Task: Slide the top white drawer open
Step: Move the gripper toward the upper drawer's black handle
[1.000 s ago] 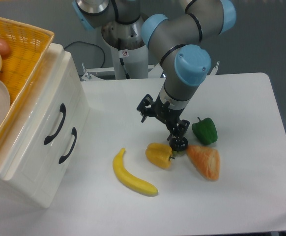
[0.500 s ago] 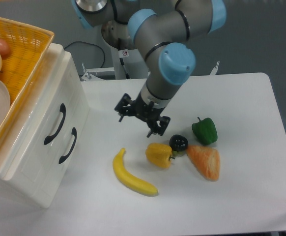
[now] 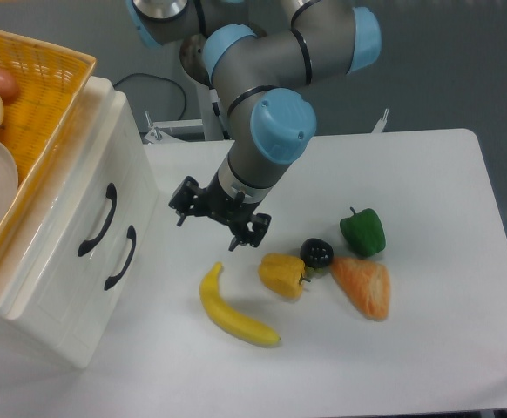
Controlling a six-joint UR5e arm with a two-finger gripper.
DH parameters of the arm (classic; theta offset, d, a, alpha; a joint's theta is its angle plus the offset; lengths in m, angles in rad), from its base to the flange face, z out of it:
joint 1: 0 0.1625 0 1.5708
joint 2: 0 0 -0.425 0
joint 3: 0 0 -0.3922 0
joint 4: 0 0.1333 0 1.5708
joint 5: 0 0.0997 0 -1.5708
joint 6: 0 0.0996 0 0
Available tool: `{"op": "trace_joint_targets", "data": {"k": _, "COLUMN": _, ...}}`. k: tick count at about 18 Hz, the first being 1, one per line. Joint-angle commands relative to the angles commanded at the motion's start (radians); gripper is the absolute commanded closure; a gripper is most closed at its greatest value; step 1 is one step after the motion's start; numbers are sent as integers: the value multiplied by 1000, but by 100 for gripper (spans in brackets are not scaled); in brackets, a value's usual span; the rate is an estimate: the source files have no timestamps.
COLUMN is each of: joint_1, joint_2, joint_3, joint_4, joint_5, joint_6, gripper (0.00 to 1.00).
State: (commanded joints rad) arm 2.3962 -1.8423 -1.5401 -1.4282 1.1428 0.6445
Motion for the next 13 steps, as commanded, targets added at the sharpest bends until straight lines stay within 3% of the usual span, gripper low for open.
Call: {"op": "trace_joint_targets", "data": {"k": 13, "joint_1": -109, "joint_2": 5, "joint_3": 5, "joint_4": -3, "joint_5": 71, "joint_6": -107, "gripper": 0}}
